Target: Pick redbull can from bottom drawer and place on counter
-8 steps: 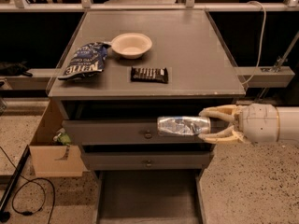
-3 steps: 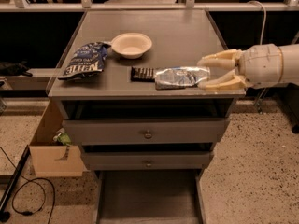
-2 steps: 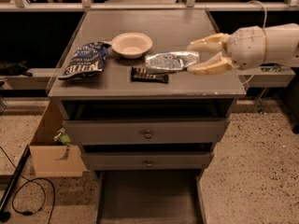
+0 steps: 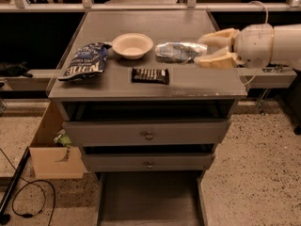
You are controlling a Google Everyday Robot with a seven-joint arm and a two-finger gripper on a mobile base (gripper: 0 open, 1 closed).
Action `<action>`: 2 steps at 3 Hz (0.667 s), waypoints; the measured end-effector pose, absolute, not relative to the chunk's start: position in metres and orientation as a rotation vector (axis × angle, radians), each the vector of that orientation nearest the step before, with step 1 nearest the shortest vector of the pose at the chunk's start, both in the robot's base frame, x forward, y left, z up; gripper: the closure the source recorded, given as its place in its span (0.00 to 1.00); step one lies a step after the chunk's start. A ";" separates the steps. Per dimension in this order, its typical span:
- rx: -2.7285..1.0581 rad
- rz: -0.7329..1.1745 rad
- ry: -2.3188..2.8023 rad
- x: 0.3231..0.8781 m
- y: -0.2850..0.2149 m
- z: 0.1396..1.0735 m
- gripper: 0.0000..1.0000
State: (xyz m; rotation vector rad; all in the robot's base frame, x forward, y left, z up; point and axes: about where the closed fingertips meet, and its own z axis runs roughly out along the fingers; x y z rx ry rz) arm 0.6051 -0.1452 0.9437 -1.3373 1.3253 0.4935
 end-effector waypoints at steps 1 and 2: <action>-1.212 0.449 1.405 0.590 -0.172 0.919 1.00; -1.212 0.449 1.405 0.590 -0.172 0.919 1.00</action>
Offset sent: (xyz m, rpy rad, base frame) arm -0.0127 -0.0201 -0.0174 0.0334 0.0175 -0.0977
